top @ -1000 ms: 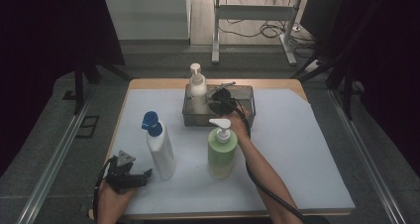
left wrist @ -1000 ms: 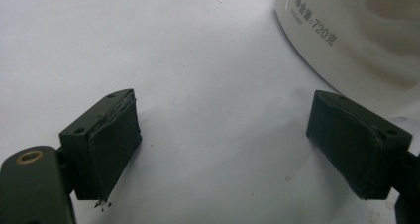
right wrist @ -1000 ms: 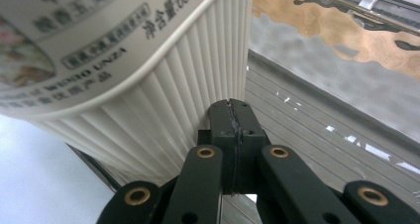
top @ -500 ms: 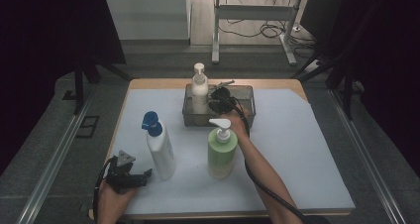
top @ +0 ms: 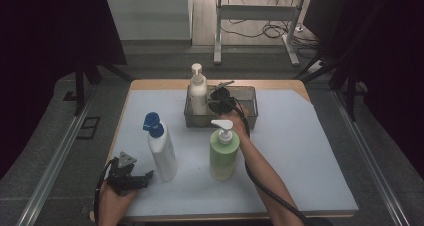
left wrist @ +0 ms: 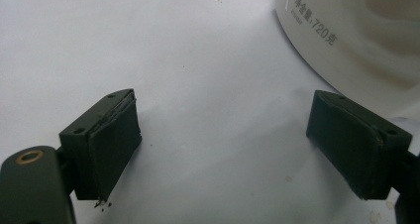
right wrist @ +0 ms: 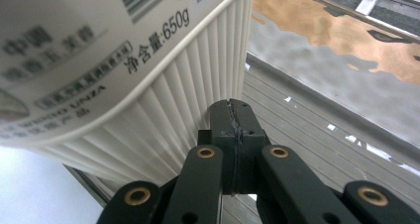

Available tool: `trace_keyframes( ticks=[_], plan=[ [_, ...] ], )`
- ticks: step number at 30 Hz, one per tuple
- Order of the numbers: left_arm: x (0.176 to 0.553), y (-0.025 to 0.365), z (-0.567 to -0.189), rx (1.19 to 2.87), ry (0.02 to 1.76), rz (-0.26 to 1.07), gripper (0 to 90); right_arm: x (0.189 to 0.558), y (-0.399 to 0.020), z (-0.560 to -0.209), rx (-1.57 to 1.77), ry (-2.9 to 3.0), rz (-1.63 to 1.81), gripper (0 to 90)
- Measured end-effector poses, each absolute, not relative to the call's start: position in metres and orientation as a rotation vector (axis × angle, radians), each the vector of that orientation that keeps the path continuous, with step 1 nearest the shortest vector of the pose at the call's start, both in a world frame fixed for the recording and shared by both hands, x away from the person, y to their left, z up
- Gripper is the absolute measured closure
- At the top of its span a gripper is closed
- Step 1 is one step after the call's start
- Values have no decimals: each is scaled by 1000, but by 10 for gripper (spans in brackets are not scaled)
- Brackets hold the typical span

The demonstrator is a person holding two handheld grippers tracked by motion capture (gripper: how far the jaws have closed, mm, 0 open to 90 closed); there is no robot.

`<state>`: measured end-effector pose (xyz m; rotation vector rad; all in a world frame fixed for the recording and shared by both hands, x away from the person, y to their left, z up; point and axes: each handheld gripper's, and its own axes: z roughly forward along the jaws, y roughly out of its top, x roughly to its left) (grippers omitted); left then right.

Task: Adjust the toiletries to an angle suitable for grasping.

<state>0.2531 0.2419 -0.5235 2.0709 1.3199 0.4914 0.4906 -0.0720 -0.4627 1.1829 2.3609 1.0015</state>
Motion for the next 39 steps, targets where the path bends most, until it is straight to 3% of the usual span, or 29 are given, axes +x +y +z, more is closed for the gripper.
trace_keyframes(
  ticks=[39],
  plan=[
    [253, 242, -523, 2071, 1320, 491, 127, 489, -53, -465, 1093, 2403, 1024, 894]
  ],
)
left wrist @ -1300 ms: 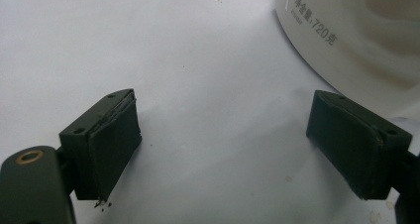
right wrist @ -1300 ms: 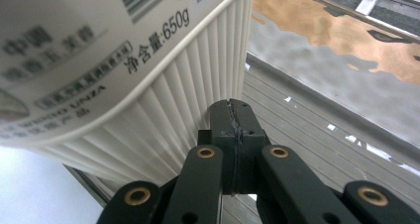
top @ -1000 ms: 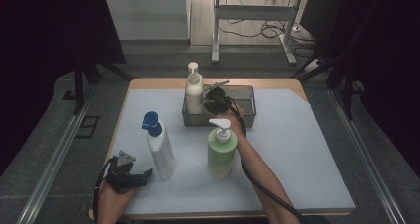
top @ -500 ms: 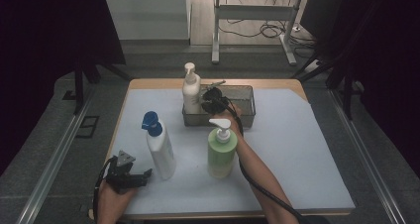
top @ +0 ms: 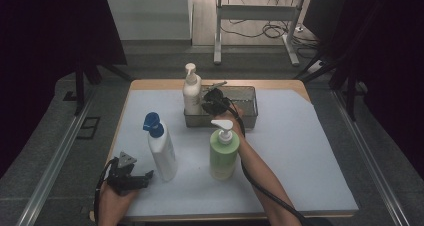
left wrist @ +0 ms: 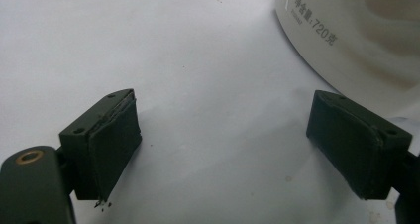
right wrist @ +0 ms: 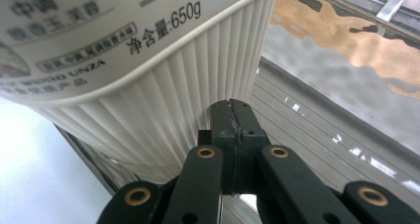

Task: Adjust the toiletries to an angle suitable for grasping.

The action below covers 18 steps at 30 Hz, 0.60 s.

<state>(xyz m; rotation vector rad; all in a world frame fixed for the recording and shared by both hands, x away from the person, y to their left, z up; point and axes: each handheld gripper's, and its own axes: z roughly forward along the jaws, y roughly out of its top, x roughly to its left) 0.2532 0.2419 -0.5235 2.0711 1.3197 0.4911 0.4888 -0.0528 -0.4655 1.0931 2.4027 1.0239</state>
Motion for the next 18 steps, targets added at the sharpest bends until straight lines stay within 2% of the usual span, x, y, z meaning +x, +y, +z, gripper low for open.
trace_keyframes(
  ticks=[6, 18],
  plan=[
    [253, 242, -523, 2071, 1320, 491, 128, 489, -54, -466, 1091, 2410, 1028, 888],
    [253, 242, -524, 2071, 1320, 491, 128, 484, -67, -458, 1062, 2406, 1032, 644]
  ],
)
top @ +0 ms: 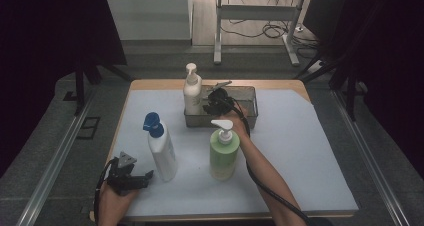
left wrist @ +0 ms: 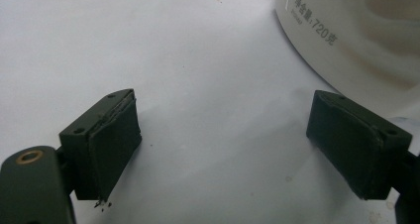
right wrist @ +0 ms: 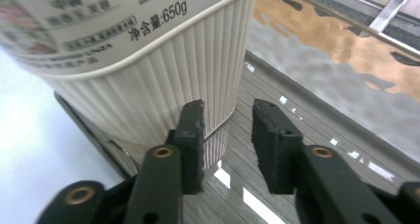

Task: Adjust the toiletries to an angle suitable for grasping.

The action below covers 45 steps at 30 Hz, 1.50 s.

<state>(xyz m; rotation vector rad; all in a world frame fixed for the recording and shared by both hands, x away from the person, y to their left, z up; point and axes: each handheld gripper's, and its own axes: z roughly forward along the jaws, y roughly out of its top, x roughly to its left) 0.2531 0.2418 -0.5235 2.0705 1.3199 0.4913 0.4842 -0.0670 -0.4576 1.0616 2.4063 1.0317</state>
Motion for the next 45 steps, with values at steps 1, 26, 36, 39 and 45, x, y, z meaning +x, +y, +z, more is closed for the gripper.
trace_keyframes(
  ticks=[1, 26, 36, 39, 45],
  plan=[
    [253, 242, -524, 2070, 1320, 492, 128, 483, -69, -456, 1059, 2405, 1040, 627],
    [253, 242, -524, 2071, 1320, 494, 128, 451, -118, -429, 975, 2415, 1176, 323],
    [253, 242, -524, 2071, 1320, 493, 128, 431, -143, -418, 951, 2393, 1192, 259],
    [253, 242, -524, 2071, 1320, 493, 128, 425, -148, -417, 943, 2387, 1178, 244],
    [253, 242, -524, 2071, 1320, 493, 128, 415, -161, -416, 941, 2369, 1171, 169]
  ],
)
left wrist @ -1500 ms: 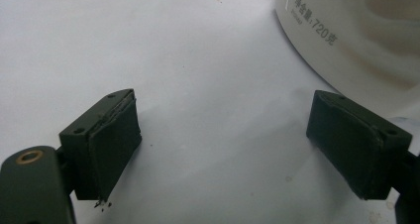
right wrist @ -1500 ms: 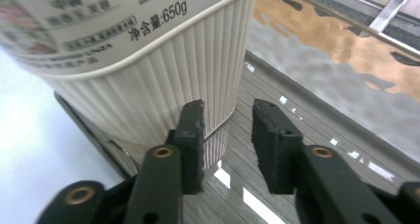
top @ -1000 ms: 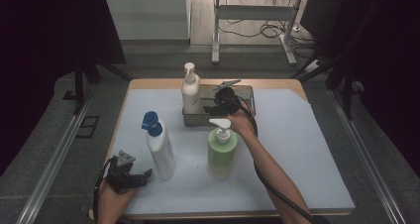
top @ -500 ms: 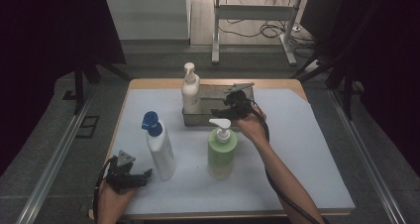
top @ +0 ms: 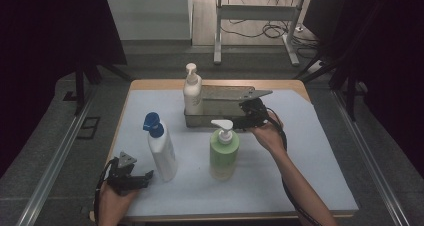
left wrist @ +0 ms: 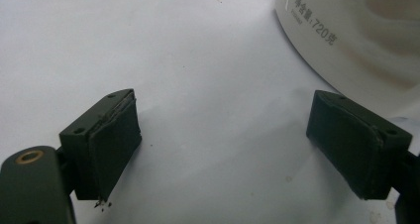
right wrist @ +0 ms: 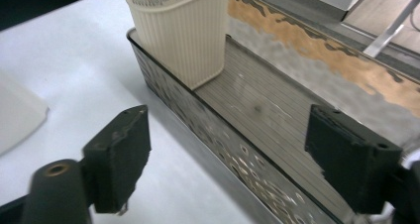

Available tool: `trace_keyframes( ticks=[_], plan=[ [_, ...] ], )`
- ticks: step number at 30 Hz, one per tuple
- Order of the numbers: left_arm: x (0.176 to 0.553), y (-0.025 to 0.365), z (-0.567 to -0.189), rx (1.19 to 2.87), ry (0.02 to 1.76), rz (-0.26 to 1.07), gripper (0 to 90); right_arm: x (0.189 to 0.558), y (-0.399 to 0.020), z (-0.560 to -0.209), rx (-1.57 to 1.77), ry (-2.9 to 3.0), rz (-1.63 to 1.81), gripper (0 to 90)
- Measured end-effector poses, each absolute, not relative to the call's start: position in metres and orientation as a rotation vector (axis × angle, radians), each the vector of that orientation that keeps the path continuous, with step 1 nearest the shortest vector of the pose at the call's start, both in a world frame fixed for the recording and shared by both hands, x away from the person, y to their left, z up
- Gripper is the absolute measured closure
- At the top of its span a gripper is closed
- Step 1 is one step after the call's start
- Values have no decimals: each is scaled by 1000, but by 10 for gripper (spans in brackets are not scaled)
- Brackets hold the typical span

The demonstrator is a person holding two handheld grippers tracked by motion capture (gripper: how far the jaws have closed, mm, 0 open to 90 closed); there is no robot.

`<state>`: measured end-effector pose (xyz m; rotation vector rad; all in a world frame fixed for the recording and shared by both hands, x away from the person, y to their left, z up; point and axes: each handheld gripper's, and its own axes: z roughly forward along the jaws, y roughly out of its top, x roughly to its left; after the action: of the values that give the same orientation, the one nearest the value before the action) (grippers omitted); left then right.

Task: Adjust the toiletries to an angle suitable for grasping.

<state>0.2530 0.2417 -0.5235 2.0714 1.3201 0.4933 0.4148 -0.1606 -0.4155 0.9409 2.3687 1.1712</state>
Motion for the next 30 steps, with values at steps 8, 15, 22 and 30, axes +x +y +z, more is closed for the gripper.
trace_keyframes(
  ticks=[8, 15, 22, 30],
  plan=[
    [253, 242, -524, 2071, 1320, 493, 128, 402, -178, -418, 950, 2362, 1155, 116],
    [253, 242, -524, 2071, 1320, 493, 128, 384, -189, -423, 934, 2368, 1094, 5],
    [253, 242, -523, 2072, 1320, 493, 128, 363, -204, -423, 933, 2376, 1076, 0],
    [253, 242, -524, 2071, 1320, 493, 128, 341, -215, -431, 927, 2367, 1116, 0]
  ],
)
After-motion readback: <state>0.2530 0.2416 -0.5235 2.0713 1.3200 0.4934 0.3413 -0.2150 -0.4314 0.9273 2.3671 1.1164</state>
